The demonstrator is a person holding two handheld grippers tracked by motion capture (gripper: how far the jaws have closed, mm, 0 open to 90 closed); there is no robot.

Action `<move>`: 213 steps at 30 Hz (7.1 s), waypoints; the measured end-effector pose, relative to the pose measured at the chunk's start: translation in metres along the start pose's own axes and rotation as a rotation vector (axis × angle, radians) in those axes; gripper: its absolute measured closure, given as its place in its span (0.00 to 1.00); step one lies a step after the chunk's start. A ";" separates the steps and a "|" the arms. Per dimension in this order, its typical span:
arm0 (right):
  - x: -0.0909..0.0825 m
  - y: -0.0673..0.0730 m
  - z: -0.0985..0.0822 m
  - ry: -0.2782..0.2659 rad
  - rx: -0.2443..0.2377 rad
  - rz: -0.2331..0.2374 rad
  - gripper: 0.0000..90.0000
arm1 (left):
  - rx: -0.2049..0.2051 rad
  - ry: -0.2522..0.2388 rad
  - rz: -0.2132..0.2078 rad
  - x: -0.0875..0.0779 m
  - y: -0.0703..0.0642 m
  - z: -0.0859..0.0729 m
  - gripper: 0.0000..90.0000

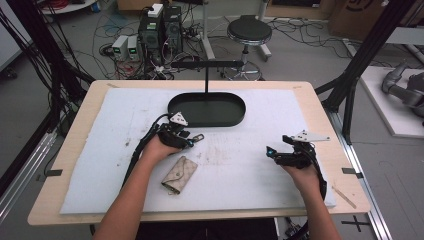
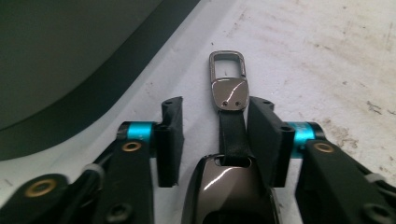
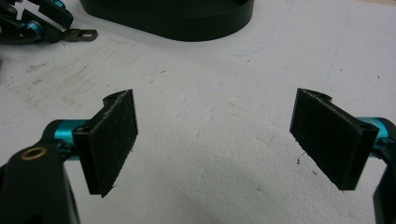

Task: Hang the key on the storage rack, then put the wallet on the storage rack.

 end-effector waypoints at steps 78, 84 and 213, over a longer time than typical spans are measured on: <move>0.002 -0.001 -0.008 0.021 0.017 -0.004 0.17 | 0.055 -0.303 0.124 -0.071 0.074 0.165 0.93; 0.003 -0.003 -0.009 0.026 0.025 -0.007 0.17 | 0.052 -0.313 0.153 -0.073 0.081 0.175 0.93; 0.013 -0.005 -0.012 0.034 0.012 -0.028 0.17 | -0.130 -0.256 0.089 -0.114 -0.026 -0.037 0.20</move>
Point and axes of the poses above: each handheld gripper's, and its own axes: x roughly forward along the jaws, z roughly out of its top, y roughly to its left, the point moved 2 cm from there along x, roughly forward along the jaws, and after that the axes turned 13 degrees about -y, right-handed, at the moved point
